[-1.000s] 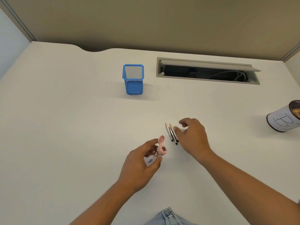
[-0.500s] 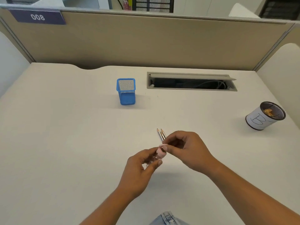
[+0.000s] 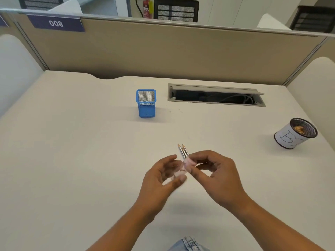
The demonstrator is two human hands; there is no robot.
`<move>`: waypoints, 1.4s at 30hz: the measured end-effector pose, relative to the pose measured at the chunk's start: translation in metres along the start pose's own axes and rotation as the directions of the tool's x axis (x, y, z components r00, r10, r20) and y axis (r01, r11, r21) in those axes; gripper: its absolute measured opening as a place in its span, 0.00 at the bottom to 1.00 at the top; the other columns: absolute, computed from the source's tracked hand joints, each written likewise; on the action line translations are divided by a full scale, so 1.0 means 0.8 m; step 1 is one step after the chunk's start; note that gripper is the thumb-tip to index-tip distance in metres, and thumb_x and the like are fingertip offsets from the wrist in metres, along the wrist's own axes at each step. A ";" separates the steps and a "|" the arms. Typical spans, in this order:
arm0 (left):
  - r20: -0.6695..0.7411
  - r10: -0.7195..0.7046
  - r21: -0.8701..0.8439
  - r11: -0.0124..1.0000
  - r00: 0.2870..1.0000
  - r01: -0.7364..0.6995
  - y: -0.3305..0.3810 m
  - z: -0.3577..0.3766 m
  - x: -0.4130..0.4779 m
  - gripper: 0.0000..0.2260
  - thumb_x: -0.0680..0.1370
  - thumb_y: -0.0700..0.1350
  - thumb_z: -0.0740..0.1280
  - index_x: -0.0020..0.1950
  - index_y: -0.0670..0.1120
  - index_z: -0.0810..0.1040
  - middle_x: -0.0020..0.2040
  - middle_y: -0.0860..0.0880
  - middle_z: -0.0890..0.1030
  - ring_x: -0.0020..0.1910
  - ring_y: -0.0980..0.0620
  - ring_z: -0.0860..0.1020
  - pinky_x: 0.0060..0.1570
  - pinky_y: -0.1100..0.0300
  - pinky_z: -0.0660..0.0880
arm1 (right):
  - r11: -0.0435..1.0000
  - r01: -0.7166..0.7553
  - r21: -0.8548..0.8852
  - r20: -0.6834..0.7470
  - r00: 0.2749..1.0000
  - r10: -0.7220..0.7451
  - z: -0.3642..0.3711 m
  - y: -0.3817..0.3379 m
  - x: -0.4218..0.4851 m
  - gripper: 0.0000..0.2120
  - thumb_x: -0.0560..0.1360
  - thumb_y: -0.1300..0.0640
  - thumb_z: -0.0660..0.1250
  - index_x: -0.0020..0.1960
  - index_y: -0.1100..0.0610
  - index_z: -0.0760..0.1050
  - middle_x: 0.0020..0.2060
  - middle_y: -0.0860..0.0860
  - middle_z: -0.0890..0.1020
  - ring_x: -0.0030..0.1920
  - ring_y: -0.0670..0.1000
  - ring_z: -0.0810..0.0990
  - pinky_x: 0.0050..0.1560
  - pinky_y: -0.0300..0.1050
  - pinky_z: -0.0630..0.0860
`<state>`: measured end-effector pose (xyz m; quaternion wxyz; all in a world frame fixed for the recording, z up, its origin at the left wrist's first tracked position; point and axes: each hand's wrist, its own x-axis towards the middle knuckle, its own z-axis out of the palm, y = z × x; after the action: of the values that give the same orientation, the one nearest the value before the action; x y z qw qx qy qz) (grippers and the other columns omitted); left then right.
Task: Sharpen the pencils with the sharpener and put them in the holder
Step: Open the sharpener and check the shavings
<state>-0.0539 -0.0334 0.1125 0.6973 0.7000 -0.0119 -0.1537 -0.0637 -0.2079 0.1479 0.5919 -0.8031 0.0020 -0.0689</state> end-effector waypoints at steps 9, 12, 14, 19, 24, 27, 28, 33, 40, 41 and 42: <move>0.048 -0.010 0.013 1.000 0.999 0.010 0.003 0.055 -0.004 0.13 0.72 0.52 0.74 0.56 0.54 0.80 0.50 0.51 0.83 0.47 0.46 0.79 0.49 0.55 0.81 | 0.994 -0.095 0.050 0.046 0.995 0.092 -0.032 0.024 -0.013 0.04 0.70 0.60 0.77 0.45 0.56 0.84 0.41 0.50 0.87 0.45 0.51 0.86 0.47 0.46 0.83; 0.069 0.032 0.207 0.977 0.997 -0.045 0.004 0.072 -0.003 0.18 0.71 0.49 0.76 0.58 0.58 0.76 0.48 0.57 0.80 0.40 0.57 0.75 0.43 0.61 0.78 | 0.991 -0.119 0.056 0.080 0.990 0.114 -0.057 0.026 -0.013 0.04 0.71 0.60 0.77 0.45 0.56 0.84 0.41 0.49 0.88 0.45 0.50 0.87 0.48 0.48 0.83; 0.094 0.072 0.310 0.946 0.993 -0.098 0.007 0.085 -0.003 0.17 0.73 0.50 0.74 0.59 0.60 0.74 0.48 0.58 0.78 0.40 0.58 0.75 0.43 0.66 0.75 | 0.990 -0.125 0.060 0.064 0.991 0.122 -0.074 0.027 -0.012 0.05 0.70 0.58 0.77 0.44 0.56 0.83 0.40 0.50 0.87 0.42 0.49 0.87 0.46 0.47 0.83; 0.128 0.186 0.282 0.935 0.974 -0.216 0.018 0.132 -0.004 0.11 0.80 0.51 0.64 0.62 0.55 0.76 0.49 0.50 0.82 0.49 0.50 0.80 0.51 0.53 0.79 | 0.973 0.134 -0.189 0.076 0.990 -0.122 -0.113 0.025 -0.012 0.08 0.74 0.50 0.72 0.49 0.53 0.79 0.36 0.45 0.82 0.37 0.47 0.82 0.37 0.38 0.78; 0.148 0.201 0.094 0.972 0.968 -0.216 0.035 0.161 -0.023 0.10 0.78 0.51 0.62 0.57 0.53 0.77 0.40 0.62 0.81 0.39 0.62 0.77 0.40 0.69 0.73 | 0.906 0.346 -0.243 0.057 0.938 -0.343 -0.123 0.018 -0.011 0.10 0.77 0.52 0.67 0.43 0.59 0.79 0.30 0.47 0.80 0.30 0.47 0.77 0.31 0.42 0.74; 0.153 0.175 -0.035 0.985 0.973 -0.172 0.037 0.156 -0.027 0.10 0.80 0.49 0.63 0.58 0.52 0.79 0.34 0.58 0.74 0.33 0.56 0.67 0.35 0.61 0.68 | 0.906 0.380 -0.187 0.084 0.925 -0.370 -0.122 0.011 -0.012 0.10 0.78 0.56 0.67 0.42 0.60 0.81 0.30 0.51 0.82 0.32 0.50 0.79 0.32 0.47 0.75; 0.161 0.163 -0.056 0.986 0.973 -0.156 0.036 0.151 -0.026 0.11 0.79 0.48 0.63 0.59 0.51 0.79 0.34 0.58 0.73 0.34 0.55 0.66 0.35 0.60 0.68 | 0.903 0.386 -0.191 0.095 0.922 -0.374 -0.119 0.009 -0.012 0.11 0.78 0.56 0.66 0.41 0.60 0.81 0.30 0.53 0.81 0.32 0.51 0.78 0.32 0.47 0.74; 0.234 0.121 -0.057 0.992 0.965 -0.110 0.038 0.121 -0.024 0.11 0.79 0.51 0.64 0.59 0.51 0.79 0.35 0.59 0.75 0.34 0.56 0.69 0.36 0.60 0.69 | 0.896 0.367 -0.251 0.067 0.930 -0.362 -0.093 -0.005 -0.014 0.15 0.79 0.55 0.63 0.38 0.60 0.80 0.28 0.51 0.79 0.31 0.50 0.76 0.32 0.46 0.73; 0.131 0.335 0.477 0.804 0.933 -0.356 0.035 0.062 -0.006 0.09 0.77 0.48 0.70 0.57 0.55 0.81 0.47 0.58 0.80 0.47 0.58 0.77 0.44 0.69 0.72 | 0.830 0.252 -0.497 0.108 0.967 -0.229 -0.060 -0.018 -0.022 0.08 0.76 0.51 0.69 0.53 0.51 0.82 0.36 0.45 0.81 0.38 0.46 0.79 0.37 0.35 0.74; 0.136 0.346 0.484 0.795 0.928 -0.367 0.038 0.057 -0.005 0.10 0.76 0.48 0.71 0.57 0.55 0.82 0.47 0.59 0.80 0.46 0.59 0.77 0.43 0.71 0.70 | 0.873 0.195 -0.448 0.071 0.981 -0.183 -0.058 -0.022 -0.023 0.08 0.75 0.52 0.72 0.53 0.51 0.83 0.37 0.45 0.82 0.40 0.47 0.81 0.37 0.35 0.76; 0.143 0.353 0.483 0.791 0.925 -0.376 0.039 0.051 -0.002 0.11 0.75 0.48 0.72 0.57 0.55 0.82 0.46 0.59 0.80 0.45 0.60 0.77 0.41 0.73 0.68 | 0.915 0.129 -0.382 0.033 0.991 -0.126 -0.056 -0.026 -0.024 0.08 0.73 0.53 0.74 0.52 0.50 0.83 0.38 0.46 0.84 0.41 0.47 0.82 0.38 0.36 0.78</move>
<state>-0.0584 -0.0735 0.1438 0.5071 0.8376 -0.2019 -0.0240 -0.0895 -0.2428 0.1787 0.4176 -0.9020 -0.0392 -0.1026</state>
